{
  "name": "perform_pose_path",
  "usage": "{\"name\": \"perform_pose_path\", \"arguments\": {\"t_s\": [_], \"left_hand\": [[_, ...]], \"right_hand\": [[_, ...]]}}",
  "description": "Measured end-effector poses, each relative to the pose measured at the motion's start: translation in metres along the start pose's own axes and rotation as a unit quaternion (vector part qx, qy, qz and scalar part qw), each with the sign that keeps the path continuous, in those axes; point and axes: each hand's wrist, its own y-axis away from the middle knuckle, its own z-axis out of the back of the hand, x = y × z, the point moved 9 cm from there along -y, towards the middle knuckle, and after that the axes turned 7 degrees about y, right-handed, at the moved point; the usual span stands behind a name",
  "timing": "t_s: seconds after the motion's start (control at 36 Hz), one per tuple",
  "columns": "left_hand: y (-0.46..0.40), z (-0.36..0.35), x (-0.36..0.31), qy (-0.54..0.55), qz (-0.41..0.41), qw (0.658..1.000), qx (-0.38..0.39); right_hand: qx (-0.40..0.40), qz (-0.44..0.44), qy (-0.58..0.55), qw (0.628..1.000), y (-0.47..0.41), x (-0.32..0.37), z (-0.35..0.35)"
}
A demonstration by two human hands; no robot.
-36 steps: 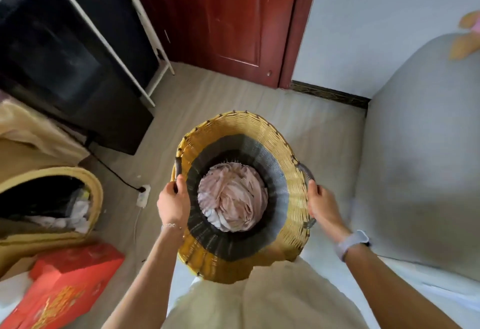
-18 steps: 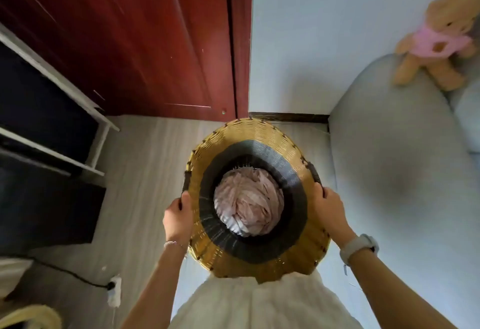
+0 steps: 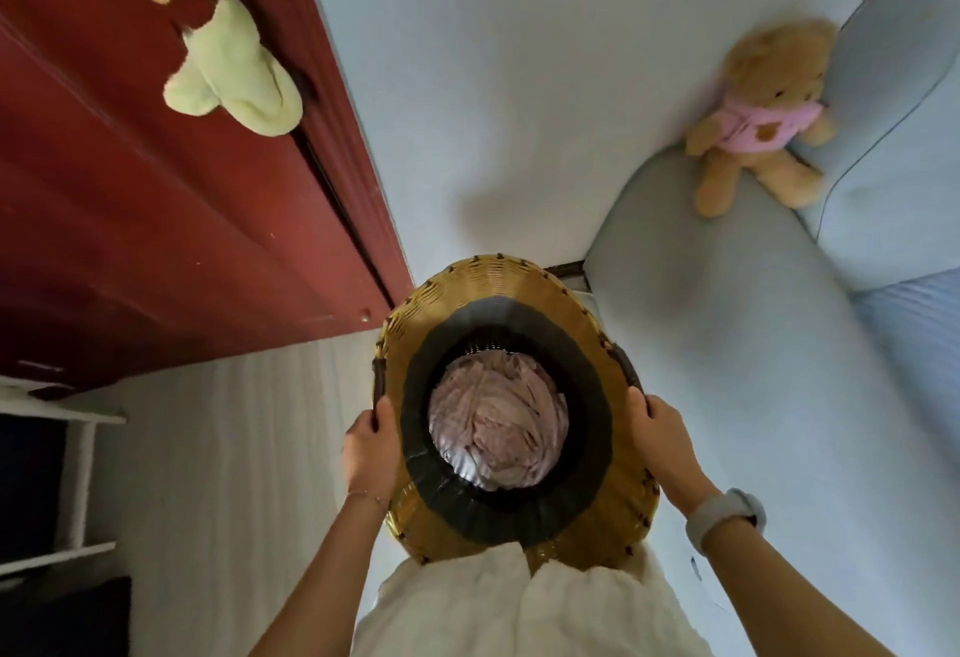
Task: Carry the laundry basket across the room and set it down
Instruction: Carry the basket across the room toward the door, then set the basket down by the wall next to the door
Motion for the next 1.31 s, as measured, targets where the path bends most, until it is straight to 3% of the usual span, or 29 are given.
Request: {"name": "perform_pose_path", "arguments": {"t_s": [0.19, 0.47, 0.64, 0.78, 1.0, 1.11, 1.22, 1.31], "left_hand": [[-0.031, -0.066, -0.03, -0.012, 0.031, 0.999, 0.001], [-0.08, -0.148, -0.06, -0.006, 0.1, 0.991, -0.086], [-0.113, -0.184, -0.042, 0.01, 0.129, 0.987, -0.093], [-0.146, -0.213, -0.023, 0.013, 0.134, 0.987, -0.088], [-0.18, -0.25, 0.035, 0.009, 0.164, 0.982, -0.091], [-0.193, -0.248, 0.025, -0.084, 0.127, 0.983, -0.107], [-0.212, -0.255, -0.011, -0.204, 0.016, 0.975, -0.08], [-0.233, -0.264, -0.005, -0.219, 0.022, 0.975, -0.035]], "right_hand": [[0.035, -0.023, 0.021, 0.999, -0.085, -0.006, 0.022], [0.101, 0.012, 0.038, 0.994, -0.242, 0.028, 0.028], [0.116, 0.018, 0.081, 0.99, -0.306, 0.022, 0.021], [0.082, -0.007, 0.083, 0.993, -0.354, 0.006, 0.002], [0.066, 0.019, 0.093, 0.993, -0.379, -0.021, -0.036], [0.005, 0.057, 0.032, 0.998, -0.366, -0.028, -0.04], [-0.047, 0.02, 0.05, 0.997, -0.341, -0.067, -0.048], [-0.01, -0.067, 0.068, 0.995, -0.326, -0.103, -0.068]]}}
